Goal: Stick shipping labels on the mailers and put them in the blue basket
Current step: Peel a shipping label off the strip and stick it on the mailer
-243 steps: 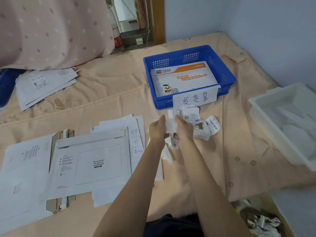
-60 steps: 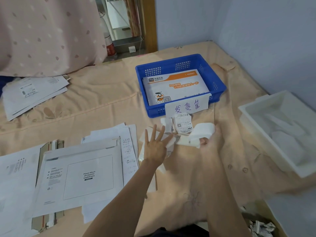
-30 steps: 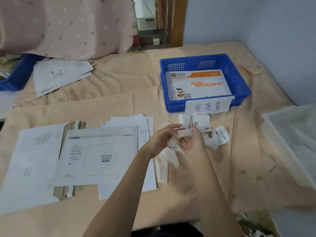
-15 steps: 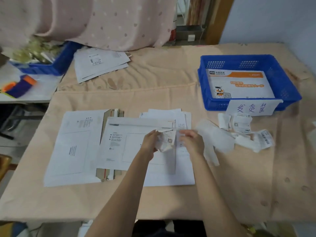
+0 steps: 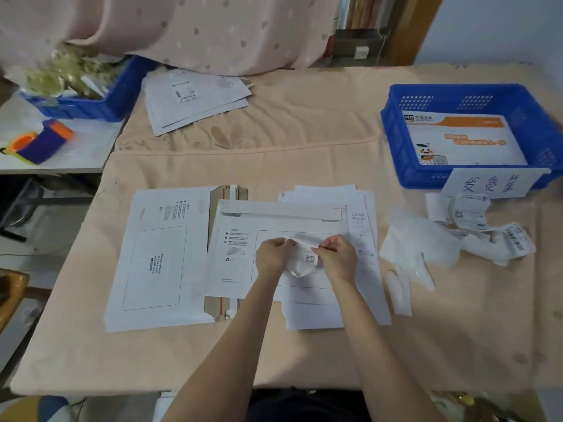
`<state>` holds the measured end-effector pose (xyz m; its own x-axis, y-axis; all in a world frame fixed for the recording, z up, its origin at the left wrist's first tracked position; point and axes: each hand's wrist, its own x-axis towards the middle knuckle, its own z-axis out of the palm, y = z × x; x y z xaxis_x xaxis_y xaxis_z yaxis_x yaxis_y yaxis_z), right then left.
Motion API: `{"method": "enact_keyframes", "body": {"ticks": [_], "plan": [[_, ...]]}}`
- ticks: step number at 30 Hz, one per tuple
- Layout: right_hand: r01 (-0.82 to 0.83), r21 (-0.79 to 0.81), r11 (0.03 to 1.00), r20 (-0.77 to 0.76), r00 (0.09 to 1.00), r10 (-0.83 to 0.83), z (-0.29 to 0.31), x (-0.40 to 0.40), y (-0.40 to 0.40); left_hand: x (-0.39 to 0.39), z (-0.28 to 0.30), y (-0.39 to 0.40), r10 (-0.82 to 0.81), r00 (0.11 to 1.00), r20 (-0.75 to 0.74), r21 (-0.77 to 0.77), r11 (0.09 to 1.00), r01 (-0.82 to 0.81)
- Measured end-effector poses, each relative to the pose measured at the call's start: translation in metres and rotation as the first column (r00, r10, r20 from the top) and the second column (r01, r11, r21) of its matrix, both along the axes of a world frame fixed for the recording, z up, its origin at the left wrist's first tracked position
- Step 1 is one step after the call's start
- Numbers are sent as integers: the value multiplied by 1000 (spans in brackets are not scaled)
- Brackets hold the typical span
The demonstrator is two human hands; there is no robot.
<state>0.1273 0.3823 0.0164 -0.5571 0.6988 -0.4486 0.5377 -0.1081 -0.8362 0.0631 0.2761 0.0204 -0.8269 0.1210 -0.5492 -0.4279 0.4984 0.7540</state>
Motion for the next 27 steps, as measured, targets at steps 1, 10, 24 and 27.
{"method": "enact_keyframes", "body": {"ticks": [1, 10, 24, 27], "plan": [[18, -1, 1000, 8, 1000, -18, -1, -2, -3, -2, -1, -1, -16, 999, -45, -36, 999, 14], [83, -8, 997, 161, 984, -80, -16, -20, -19, -2, -16, -5, -25, 974, -227, -87, 996, 5], [-111, 308, 945, 98, 992, 85, -40, -22, -35, -3, -31, -7, -256, 911, -324, -251, 952, 178], [-120, 360, 925, 75, 992, 99, -45, -22, -37, -4, -34, -8, -286, 900, -328, -267, 942, 202]]}}
